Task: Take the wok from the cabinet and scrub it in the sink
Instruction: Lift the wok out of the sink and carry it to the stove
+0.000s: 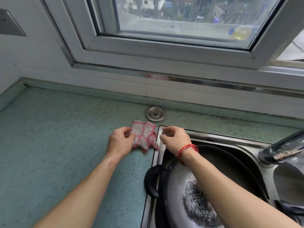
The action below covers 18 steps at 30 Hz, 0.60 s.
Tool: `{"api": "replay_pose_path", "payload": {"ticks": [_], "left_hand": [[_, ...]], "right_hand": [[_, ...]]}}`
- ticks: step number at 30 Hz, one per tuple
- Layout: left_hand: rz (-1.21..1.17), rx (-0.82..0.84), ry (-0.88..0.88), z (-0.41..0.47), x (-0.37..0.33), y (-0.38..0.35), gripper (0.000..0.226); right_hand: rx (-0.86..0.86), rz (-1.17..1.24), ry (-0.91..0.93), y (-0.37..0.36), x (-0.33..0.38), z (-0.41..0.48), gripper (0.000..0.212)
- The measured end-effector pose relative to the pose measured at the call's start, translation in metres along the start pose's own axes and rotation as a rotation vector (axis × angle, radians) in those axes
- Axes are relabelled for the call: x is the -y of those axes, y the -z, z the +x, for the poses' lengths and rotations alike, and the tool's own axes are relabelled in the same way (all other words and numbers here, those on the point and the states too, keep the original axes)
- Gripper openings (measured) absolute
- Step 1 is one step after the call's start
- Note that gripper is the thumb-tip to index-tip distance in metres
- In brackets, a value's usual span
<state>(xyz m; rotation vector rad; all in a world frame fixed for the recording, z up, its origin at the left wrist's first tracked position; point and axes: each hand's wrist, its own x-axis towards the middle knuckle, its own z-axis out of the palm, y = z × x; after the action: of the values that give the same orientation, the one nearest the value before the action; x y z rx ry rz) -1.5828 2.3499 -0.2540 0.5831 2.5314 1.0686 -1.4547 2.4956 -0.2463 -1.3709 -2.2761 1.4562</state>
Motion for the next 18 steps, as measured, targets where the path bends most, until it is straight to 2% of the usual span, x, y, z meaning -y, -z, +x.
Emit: {"api": "replay_pose_path", "payload": {"ticks": [4,13,18], "left_hand": [[-0.009,-0.016,-0.038,-0.029,-0.012,0.004,0.038],[0.116,0.039,-0.279,-0.116,-0.051,0.007,0.032],[0.212,0.092,-0.373,-0.152,-0.061,0.003,0.046]], "right_hand": [[-0.004,0.002,0.047,0.024,-0.006,-0.029,0.024],[-0.024,-0.138,0.115,0.091,-0.047,-0.106,0.037],[-0.103,-0.191,0.092,0.146,-0.08,-0.151,0.04]]}}
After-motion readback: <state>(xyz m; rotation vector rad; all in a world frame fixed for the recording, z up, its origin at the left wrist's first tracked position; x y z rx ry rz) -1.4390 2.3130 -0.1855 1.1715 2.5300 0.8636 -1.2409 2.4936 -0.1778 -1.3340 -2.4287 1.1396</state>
